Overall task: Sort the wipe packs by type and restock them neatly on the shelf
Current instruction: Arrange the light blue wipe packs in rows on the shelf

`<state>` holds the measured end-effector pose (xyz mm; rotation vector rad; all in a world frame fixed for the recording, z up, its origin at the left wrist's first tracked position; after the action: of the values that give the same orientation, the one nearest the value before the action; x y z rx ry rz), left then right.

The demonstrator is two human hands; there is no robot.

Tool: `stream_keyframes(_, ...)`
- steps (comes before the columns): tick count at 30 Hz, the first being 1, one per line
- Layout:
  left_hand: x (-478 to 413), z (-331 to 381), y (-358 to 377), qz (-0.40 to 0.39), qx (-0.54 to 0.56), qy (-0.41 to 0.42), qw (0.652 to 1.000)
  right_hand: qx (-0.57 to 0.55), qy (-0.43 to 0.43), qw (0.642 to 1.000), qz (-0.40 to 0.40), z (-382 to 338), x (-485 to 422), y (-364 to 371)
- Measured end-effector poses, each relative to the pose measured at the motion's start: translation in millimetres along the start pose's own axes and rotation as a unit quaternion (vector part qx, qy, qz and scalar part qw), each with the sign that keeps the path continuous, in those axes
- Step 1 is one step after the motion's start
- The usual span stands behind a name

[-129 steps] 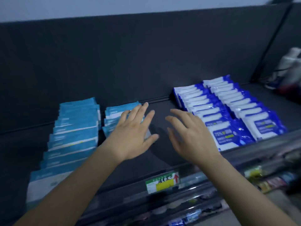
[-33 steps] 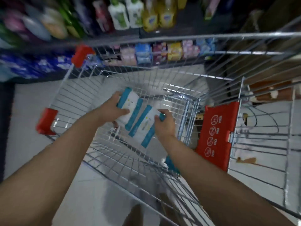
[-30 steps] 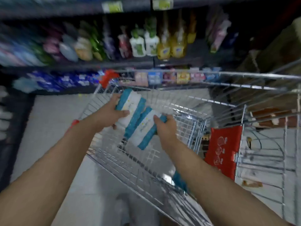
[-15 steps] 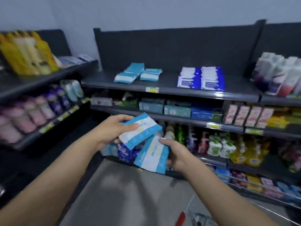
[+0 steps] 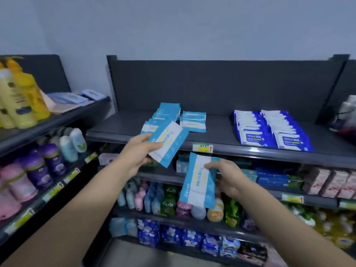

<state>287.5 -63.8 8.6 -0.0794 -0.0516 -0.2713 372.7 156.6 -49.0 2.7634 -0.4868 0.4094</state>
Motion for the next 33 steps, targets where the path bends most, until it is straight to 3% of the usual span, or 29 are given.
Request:
stream_keyframes(5,-137,18,4,-0.030,-0.105,0.096,0.989,0.039,-0.057,0.998,0.004,-58,-122,8)
stream_keyframes(9,-236,33,27,-0.101,-0.248,0.175,0.947,0.054,-0.071,0.994,0.070,-103,-195,4)
stream_keyframes(16,-357,11,73,-0.218,-0.337,0.180,0.898,0.073,-0.078,0.979,0.172,-143,-280,-14)
stream_keyframes(18,-378,6,88,-0.263,-0.368,0.188,0.872,0.071,-0.080,0.975,0.197,-145,-291,-18)
stream_keyframes(23,-401,-6,111,-0.361,-0.493,0.220,0.761,0.071,-0.075,0.965,0.241,-145,-306,-29)
stream_keyframes(28,-398,-6,116,-0.382,-0.528,0.255,0.714,0.073,-0.069,0.973,0.207,-151,-314,-29)
stream_keyframes(31,-397,0,114,-0.368,-0.534,0.291,0.704,0.101,-0.071,0.980,0.155,-156,-318,-24)
stream_keyframes(33,-391,11,114,-0.359,-0.459,0.274,0.765,0.132,-0.064,0.984,0.098,-159,-320,-16)
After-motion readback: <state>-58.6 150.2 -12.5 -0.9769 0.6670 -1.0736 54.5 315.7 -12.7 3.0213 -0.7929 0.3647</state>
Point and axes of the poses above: each hand's wrist, its own x-axis away from the middle knuckle, its own y-axis out of the palm, z = x × y, the point moved 5 cm from there along -x, towards the middle knuckle, and after that the axes turned 4 degrees about -x, right-handed, at the moved point
